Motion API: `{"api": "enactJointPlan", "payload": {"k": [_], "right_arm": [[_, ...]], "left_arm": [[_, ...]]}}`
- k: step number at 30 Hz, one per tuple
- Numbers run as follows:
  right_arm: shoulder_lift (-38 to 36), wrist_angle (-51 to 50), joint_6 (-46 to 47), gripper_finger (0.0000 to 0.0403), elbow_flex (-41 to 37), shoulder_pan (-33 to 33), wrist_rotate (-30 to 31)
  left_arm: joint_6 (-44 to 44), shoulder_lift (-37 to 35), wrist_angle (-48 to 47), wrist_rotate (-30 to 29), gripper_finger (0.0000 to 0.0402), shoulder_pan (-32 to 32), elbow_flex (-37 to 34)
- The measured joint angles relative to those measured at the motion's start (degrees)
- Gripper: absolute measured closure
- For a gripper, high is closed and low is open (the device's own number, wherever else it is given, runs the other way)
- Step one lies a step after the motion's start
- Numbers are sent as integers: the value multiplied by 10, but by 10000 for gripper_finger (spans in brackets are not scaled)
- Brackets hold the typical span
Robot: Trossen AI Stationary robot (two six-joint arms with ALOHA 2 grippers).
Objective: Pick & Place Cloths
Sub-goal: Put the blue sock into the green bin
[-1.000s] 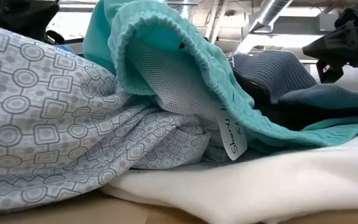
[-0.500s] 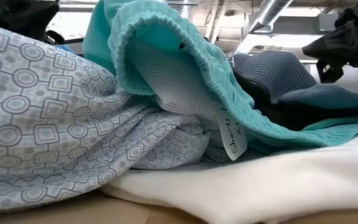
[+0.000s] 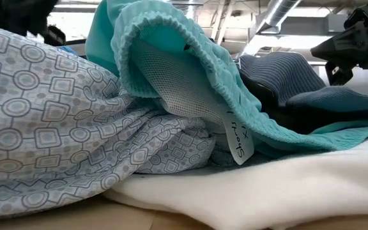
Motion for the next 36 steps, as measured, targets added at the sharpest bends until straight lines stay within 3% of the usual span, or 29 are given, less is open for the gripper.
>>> {"api": "enactJointPlan", "payload": {"k": [6,9,16,21,24,30,36], "right_arm": [[0,0,8,386,0,0,2],[0,1,77,386,0,0,2],[0,8,262,386,-1,0,2],[0,45,329,386,-2,0,2],[0,43,333,386,-2,0,3],[0,106,300,386,-2,0,4],[0,190,236,386,-1,0,3]], "left_arm": [[-38,0,179,-1,400,0,0],[-39,0,233,-3,400,0,0],[-3,0,290,-3,400,0,0],[-4,5,301,-3,400,0,0],[-4,19,316,-6,400,0,0],[-4,67,401,-95,400,0,22],[-5,222,402,-95,400,0,158]]}}
